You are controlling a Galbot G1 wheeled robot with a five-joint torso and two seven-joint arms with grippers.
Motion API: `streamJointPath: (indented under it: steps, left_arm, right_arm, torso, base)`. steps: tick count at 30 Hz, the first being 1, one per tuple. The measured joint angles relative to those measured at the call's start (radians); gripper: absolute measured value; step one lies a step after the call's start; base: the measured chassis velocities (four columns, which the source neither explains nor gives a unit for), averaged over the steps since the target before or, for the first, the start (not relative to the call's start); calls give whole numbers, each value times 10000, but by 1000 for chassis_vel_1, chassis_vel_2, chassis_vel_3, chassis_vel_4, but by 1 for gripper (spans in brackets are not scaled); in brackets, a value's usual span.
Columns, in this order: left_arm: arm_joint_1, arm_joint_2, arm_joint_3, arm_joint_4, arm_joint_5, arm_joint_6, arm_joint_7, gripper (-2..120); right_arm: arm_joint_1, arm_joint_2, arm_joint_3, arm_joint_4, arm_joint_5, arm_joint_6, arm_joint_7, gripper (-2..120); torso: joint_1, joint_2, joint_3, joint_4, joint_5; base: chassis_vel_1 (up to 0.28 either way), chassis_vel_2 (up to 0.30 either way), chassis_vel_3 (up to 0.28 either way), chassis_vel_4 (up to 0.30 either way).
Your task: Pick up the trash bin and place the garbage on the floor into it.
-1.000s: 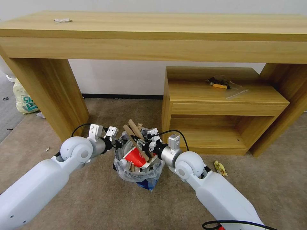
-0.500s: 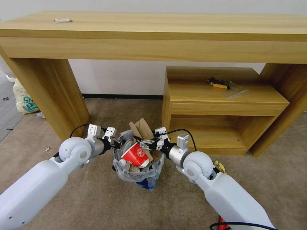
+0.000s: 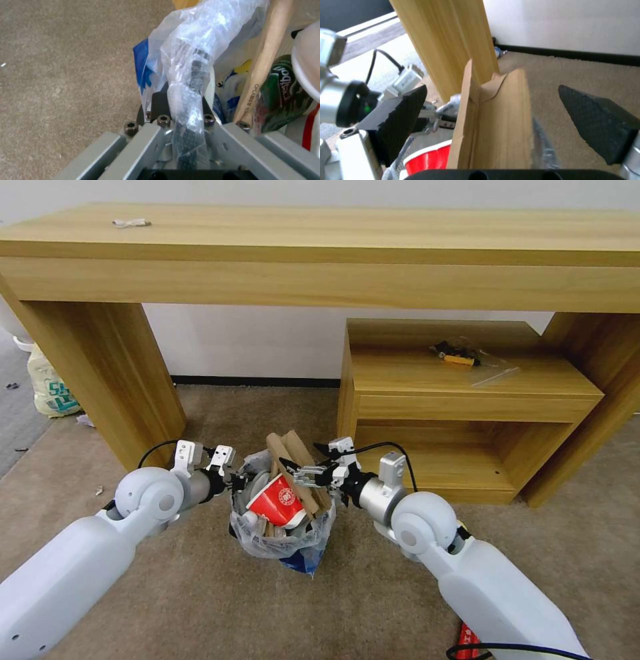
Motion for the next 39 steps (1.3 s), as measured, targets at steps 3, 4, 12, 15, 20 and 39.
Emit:
streamJointPath:
  steps: [3, 4, 12, 15, 20, 39]
  left_arm:
    - [97, 34, -69, -8, 50, 0, 45, 0]
    - [97, 34, -69, -8, 50, 0, 45, 0]
    - [238, 7, -294, 28, 143, 0, 65, 0]
    - [329, 6, -396, 1, 169, 0, 71, 0]
    - [386, 12, -480, -15, 188, 0, 112, 0]
    - [422, 132, -655, 91, 345, 0, 522, 0]
  right_arm:
    - [-102, -97, 202, 228, 89, -40, 12, 100]
    - [-102, -97, 202, 228, 89, -40, 12, 100]
    - [-713, -605, 1091, 988, 65, -49, 145, 100]
    - [-1393, -928, 1706, 1287, -206, 130, 243, 100]
    - [-2271, -1136, 2301, 1461, -692, 459, 401, 100]
    - [-7923, -111, 6641, 730, -3089, 2312, -781, 100]
  torso:
    - [0, 0, 0, 1, 0]
    - [0, 0, 0, 1, 0]
    - [0, 0, 0, 0, 0]
    - [0, 0, 0, 0, 0]
    - [0, 0, 0, 1, 0]
    - [0, 1, -1, -1, 0]
  base:
    - [0, 0, 0, 0]
    - [0, 0, 0, 0]
    - [0, 0, 0, 0]
    - [0, 0, 0, 0]
    - [0, 0, 0, 0]
    - [0, 0, 0, 0]
